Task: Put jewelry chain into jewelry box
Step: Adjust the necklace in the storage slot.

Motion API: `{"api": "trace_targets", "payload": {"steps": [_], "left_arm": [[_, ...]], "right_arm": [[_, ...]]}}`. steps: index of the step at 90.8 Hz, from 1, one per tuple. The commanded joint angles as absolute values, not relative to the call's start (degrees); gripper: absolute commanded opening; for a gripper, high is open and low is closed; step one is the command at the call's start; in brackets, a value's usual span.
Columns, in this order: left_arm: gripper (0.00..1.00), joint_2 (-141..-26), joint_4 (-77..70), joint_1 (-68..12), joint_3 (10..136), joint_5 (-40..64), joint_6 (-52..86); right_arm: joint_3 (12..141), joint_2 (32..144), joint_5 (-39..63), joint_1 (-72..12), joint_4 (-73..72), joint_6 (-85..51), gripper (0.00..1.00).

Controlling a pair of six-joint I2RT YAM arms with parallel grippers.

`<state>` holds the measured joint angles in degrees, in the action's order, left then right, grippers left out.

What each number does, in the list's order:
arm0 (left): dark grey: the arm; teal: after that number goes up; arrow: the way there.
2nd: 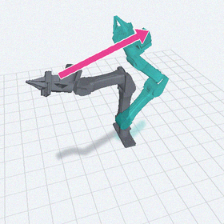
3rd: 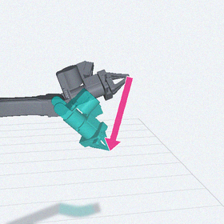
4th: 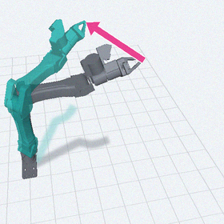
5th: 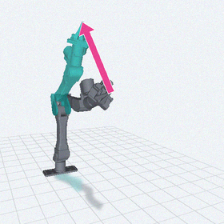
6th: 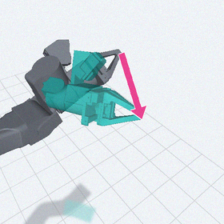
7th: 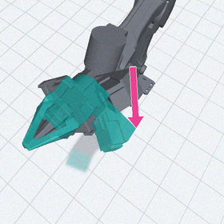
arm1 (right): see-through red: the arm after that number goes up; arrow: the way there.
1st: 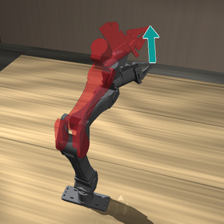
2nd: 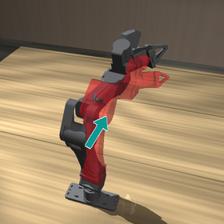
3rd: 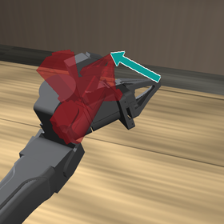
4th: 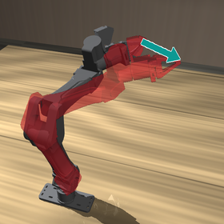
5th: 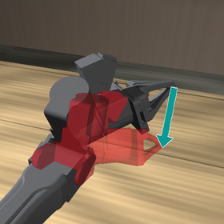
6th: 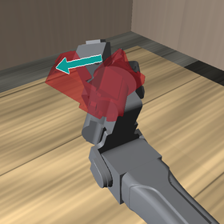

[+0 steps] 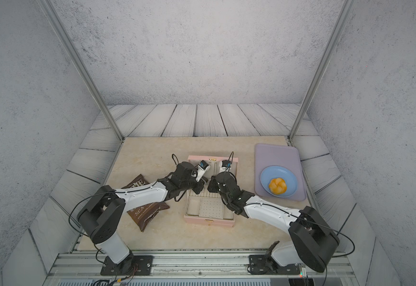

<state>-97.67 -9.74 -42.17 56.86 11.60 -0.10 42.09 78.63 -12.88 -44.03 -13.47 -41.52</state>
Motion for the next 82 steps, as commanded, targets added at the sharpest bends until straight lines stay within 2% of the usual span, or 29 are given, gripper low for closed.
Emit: {"api": "trace_targets", "payload": {"steps": [1, 82], "left_arm": [[0.00, -95.0, -12.6, -42.7, 56.9, 13.1, 0.9], [0.00, -95.8, -12.8, -42.5, 57.5, 13.6, 1.2]], "right_arm": [[41.1, 76.9, -11.6, -43.9, -12.1, -41.9, 0.00], [38.7, 76.7, -9.3, -43.9, -10.9, -43.1, 0.00]]}}
